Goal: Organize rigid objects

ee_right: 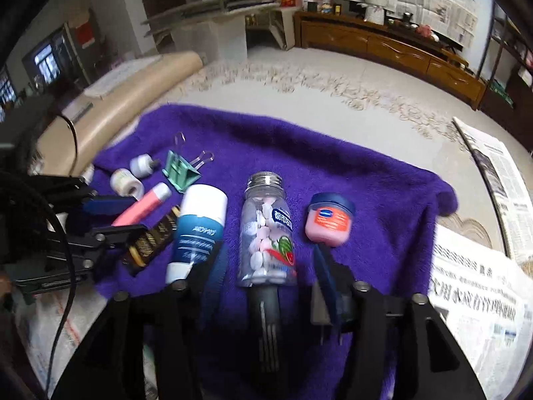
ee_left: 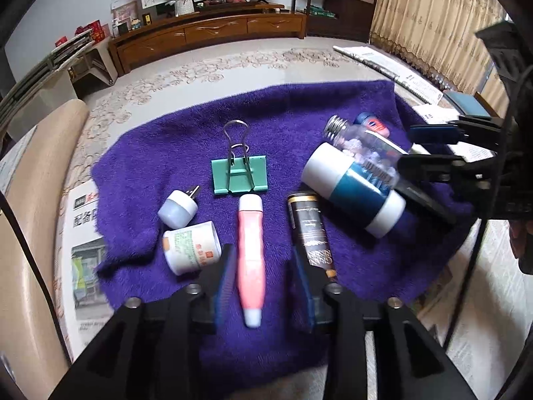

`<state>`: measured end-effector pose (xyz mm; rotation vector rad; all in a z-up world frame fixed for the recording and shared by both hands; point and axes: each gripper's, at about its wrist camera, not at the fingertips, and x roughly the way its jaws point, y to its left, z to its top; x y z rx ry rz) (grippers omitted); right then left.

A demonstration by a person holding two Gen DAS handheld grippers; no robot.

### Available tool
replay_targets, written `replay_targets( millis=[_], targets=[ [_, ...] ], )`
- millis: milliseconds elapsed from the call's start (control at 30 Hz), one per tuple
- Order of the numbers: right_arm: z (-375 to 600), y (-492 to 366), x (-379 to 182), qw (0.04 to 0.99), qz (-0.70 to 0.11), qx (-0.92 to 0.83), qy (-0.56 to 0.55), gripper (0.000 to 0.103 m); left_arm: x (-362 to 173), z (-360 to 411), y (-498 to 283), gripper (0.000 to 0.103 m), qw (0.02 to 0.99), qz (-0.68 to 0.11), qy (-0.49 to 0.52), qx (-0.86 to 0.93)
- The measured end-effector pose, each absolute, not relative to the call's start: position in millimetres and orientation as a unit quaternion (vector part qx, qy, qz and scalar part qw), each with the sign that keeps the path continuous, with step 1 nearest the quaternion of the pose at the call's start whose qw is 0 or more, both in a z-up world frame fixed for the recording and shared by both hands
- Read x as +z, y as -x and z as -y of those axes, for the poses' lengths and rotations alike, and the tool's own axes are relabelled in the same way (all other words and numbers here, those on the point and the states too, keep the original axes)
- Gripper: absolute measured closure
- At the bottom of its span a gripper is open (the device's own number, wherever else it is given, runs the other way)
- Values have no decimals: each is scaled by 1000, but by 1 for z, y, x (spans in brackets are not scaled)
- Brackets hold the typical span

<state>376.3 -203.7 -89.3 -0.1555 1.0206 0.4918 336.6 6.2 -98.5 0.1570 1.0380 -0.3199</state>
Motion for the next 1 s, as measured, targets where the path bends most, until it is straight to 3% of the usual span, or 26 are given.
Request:
replay_targets(
  millis=[33, 100, 200, 267, 533, 1000],
  targets=[
    [207, -371, -83, 844, -480, 230, 66, 41, -94, -6, -332, 39, 856, -489, -72, -153],
    [215, -358, -69, 852, -471, 224, 55, 26, -78, -7, -316, 17, 869, -467, -68, -148],
    [227, -329, -45, 864, -458, 205, 34, 3, -55, -6, -286, 10, 883, -443, -64, -142],
    [235, -308, -34, 870, -454, 193, 15, 0, -44, -6, -263, 0, 891, -431, -56, -130],
    [249, -222, -17, 877, -466, 121, -7, 0, -42, 6, -196, 0, 880, -470, -44, -48],
    [250, -132, 11, 871, -488, 49, -12, 0, 0, 7, -127, 0, 884, -468, -15, 18]
  ],
)
